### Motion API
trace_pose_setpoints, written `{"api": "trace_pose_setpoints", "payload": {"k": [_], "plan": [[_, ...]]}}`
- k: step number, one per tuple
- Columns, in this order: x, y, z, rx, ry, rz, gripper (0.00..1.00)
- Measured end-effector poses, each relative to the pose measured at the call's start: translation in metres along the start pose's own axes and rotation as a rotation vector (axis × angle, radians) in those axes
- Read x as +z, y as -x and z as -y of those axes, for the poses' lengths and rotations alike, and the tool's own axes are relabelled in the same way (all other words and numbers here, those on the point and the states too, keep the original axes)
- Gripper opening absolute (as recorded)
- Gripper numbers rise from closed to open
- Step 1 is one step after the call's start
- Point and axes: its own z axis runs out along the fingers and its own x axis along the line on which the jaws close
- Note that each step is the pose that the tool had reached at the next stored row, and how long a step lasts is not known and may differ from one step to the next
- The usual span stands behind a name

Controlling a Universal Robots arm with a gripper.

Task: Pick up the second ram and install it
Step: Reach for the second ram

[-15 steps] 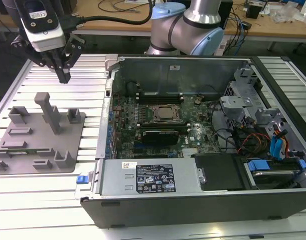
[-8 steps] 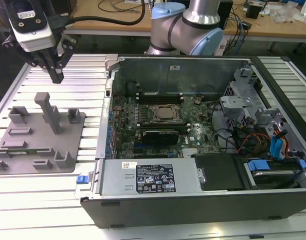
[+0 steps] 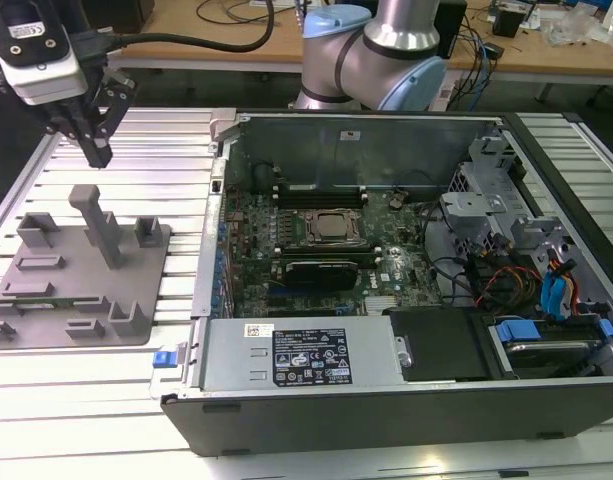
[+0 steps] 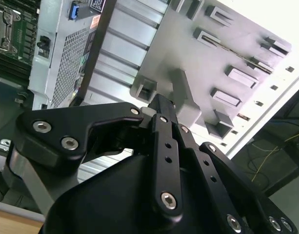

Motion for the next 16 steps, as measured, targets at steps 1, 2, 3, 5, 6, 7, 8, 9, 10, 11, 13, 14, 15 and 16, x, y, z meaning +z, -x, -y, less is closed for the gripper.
{"api": "trace_pose_setpoints", "payload": {"k": [1,2,3,5,6,7,8,9,10,11,13,14,15,16], "plan": [[0.0000,-0.0015,0.0001,0.000,0.0000,-0.0001,0.08],[0.0001,-0.0031,0.0002,0.000,0.0000,0.0000,0.08],[0.0002,-0.0049,0.0004,0.000,0.0000,0.0000,0.08],[0.0003,-0.0084,0.0007,0.000,0.0001,0.0000,0.08],[0.0004,-0.0102,0.0008,0.000,0.0000,0.0000,0.08],[0.0004,-0.0116,0.0009,0.000,0.0000,0.0000,0.08],[0.0004,-0.0139,0.0011,0.000,0.0000,0.0000,0.08],[0.0005,-0.0162,0.0013,0.000,0.0000,-0.0001,0.08],[0.0005,-0.0175,0.0014,0.000,0.0000,0.0000,0.08],[0.0006,-0.0195,0.0015,0.000,0.0000,0.0000,0.08],[0.0007,-0.0246,0.0019,0.000,0.0000,0.0000,0.08],[0.0007,-0.0276,0.0021,0.000,0.0000,0.0000,0.08],[0.0008,-0.0301,0.0023,0.000,0.0000,0.0000,0.08],[0.0009,-0.0339,0.0026,0.000,0.0000,-0.0001,0.08]]}}
